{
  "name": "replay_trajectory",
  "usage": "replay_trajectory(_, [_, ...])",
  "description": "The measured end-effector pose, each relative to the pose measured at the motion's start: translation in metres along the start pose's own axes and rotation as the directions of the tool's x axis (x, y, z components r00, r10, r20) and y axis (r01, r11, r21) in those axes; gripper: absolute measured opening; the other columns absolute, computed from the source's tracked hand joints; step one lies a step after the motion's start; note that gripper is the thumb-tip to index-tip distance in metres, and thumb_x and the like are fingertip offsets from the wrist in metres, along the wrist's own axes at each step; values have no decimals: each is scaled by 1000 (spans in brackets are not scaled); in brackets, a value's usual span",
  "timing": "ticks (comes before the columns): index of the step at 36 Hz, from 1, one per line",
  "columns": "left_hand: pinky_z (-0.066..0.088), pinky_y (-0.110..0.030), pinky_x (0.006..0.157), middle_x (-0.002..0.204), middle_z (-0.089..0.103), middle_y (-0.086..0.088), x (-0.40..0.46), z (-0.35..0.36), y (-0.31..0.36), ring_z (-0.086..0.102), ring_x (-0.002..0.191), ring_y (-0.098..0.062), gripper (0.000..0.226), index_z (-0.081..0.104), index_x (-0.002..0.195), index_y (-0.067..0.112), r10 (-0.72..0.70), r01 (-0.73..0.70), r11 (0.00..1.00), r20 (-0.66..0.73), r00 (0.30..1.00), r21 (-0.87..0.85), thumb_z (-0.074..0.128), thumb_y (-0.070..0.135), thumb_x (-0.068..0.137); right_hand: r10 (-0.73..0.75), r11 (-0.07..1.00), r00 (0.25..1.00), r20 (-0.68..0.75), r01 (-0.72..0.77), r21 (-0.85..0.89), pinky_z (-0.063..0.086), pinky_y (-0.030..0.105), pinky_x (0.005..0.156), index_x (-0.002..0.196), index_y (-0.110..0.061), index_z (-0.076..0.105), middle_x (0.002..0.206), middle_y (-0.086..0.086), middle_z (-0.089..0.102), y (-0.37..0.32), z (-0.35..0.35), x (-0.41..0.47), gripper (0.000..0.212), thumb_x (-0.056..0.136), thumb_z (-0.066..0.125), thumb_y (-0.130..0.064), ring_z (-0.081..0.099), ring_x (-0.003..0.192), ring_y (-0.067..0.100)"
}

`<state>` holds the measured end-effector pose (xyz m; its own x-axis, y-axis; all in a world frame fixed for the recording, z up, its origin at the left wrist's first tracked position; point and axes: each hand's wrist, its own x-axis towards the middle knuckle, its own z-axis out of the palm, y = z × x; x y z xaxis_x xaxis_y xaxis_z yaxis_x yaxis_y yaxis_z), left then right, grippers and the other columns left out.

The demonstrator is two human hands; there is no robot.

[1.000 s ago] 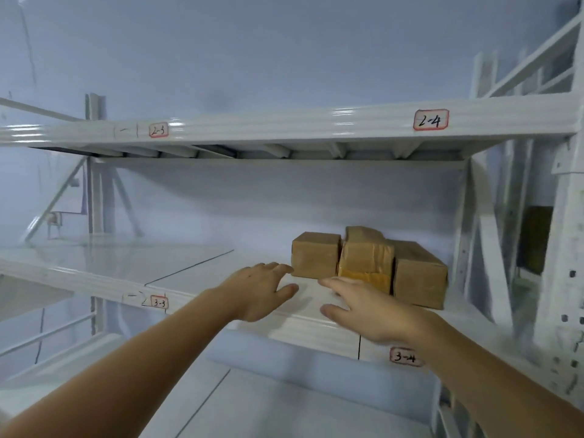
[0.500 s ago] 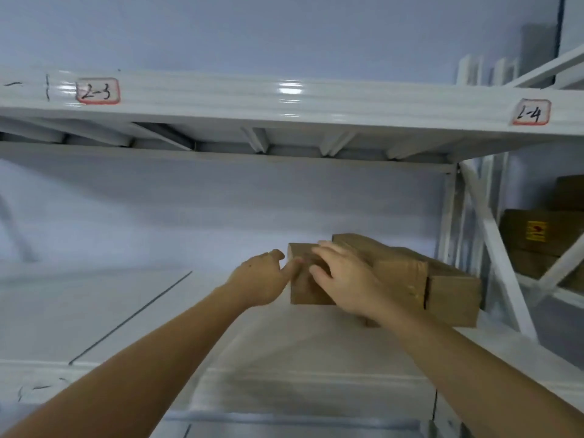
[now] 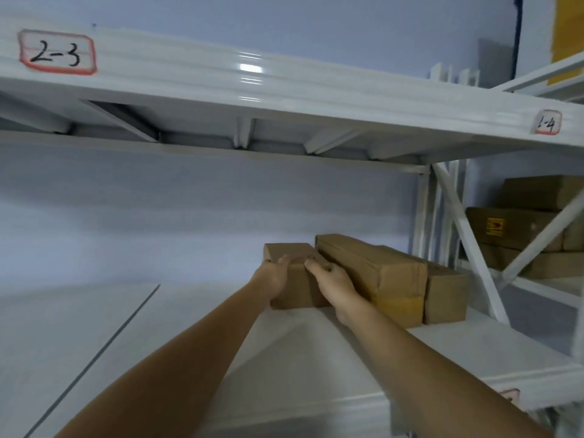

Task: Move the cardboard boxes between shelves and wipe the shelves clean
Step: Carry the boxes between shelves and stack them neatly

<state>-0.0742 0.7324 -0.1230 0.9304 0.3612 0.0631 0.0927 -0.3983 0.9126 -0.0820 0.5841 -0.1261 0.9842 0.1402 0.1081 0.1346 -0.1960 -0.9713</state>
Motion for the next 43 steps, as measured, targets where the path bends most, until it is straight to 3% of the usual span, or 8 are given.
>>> replay_trajectory(4, [46,-47,108,137,57,-18,-12,-6,1,57,122,-36,65,35,153,9,18,-17,999,11,1000,-37,37,53,105,99,984,988,116,-114,135,55,34,83,123,-25,67,106,1,77,1,-1,-1,55,82,74,-60,71,102,21])
replay_trajectory(8, [50,-38,92,126,58,-12,-35,-13,1,60,110,-29,51,40,147,11,94,-92,992,17,995,-84,43,43,107,62,979,994,88,-78,187,56,45,97,140,-29,43,121,3,68,3,-2,-9,95,64,84,-69,68,107,23])
replay_trajectory(13, [54,-50,96,129,53,-1,-85,-29,5,61,112,-26,77,48,135,29,245,-279,937,-175,954,-210,56,74,73,-66,949,995,79,39,312,60,49,91,134,-33,42,118,3,66,-11,-13,-44,68,80,81,-51,69,103,21])
replay_trajectory(17, [49,-40,96,130,40,6,-130,-30,20,51,120,-17,67,47,139,35,324,-414,852,-298,898,-322,62,60,79,-211,922,971,113,159,354,62,33,76,134,-45,48,113,-7,74,-21,-30,-83,56,86,76,-47,74,95,12])
replay_trajectory(25, [51,-43,104,143,49,9,-221,42,60,58,124,-14,71,42,149,46,513,-533,674,-195,836,-512,61,47,81,-269,883,962,52,225,412,58,58,92,128,-52,55,126,0,69,-16,-132,-159,48,84,74,-52,68,112,26])
replay_trajectory(34, [53,-28,88,123,72,8,-314,195,118,69,110,-12,43,54,144,38,635,-429,588,63,770,-686,50,25,103,-368,894,909,-193,403,195,43,49,113,150,-48,39,133,-15,66,29,-298,-253,74,84,73,-52,62,124,11])
replay_trajectory(38, [50,-39,102,133,67,10,-363,268,145,66,118,-14,66,42,152,44,653,-358,602,181,736,-714,59,47,88,-342,909,873,-348,402,114,50,43,106,148,-47,42,129,-13,68,48,-373,-301,62,92,69,-46,68,112,7])
replay_trajectory(43, [54,-30,91,131,67,11,-424,354,179,67,115,-11,61,44,152,40,676,-283,562,235,698,-777,57,40,93,-316,913,801,-509,403,67,52,45,104,141,-44,51,119,-16,72,64,-457,-358,49,96,66,-34,69,110,9])
